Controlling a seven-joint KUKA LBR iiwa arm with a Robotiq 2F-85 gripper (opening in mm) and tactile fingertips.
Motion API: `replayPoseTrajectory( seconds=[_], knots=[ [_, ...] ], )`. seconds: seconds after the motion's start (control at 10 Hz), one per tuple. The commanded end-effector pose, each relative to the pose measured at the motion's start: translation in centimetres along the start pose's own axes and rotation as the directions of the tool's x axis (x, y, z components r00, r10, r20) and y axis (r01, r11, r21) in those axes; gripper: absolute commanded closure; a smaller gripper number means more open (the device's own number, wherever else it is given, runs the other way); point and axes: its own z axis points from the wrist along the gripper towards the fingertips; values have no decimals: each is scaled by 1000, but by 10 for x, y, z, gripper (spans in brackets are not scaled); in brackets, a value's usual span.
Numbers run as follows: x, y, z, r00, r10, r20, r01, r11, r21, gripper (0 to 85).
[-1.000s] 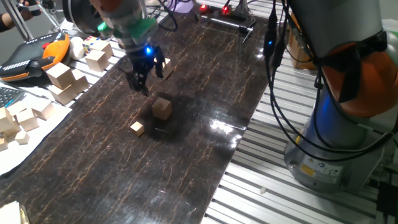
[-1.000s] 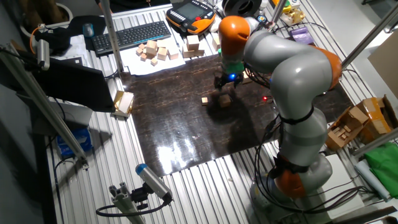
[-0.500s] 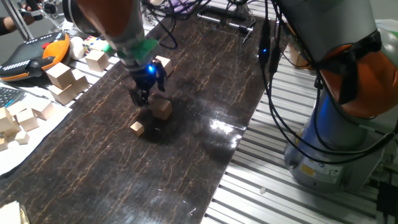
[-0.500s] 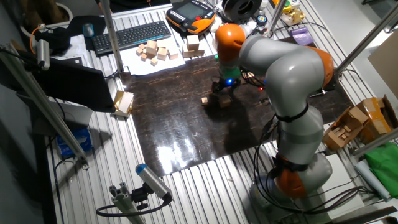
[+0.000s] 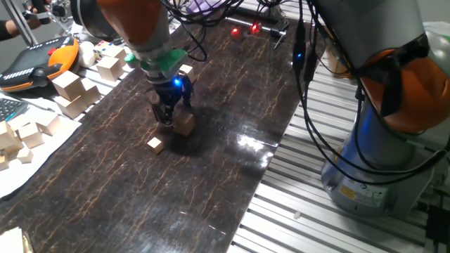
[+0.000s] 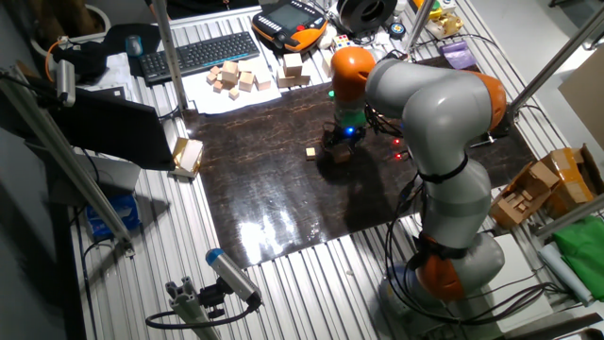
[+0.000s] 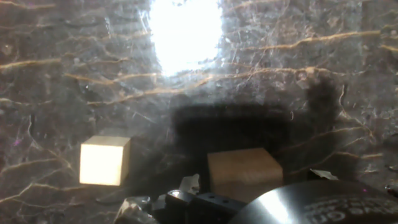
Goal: Pick up one small block
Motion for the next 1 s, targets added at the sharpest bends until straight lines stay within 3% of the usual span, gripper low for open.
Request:
replayPoseTrajectory(
  seconds=[0.0, 0.2, 0.5, 0.6, 0.7, 0.9],
  knots=[
    [2, 1, 1, 1000, 3, 4, -3, 1000, -9, 13],
    [6, 3, 3, 1000, 2, 18, -2, 1000, -5, 73],
    [7, 4, 4, 999, -36, 12, 36, 999, 2, 230],
    [7, 3, 6, 998, -56, 12, 56, 998, 2, 310],
    [8, 1, 7, 996, -86, 17, 85, 996, 10, 460],
    [4, 1, -5, 993, -121, 9, 121, 992, 30, 680]
  ],
)
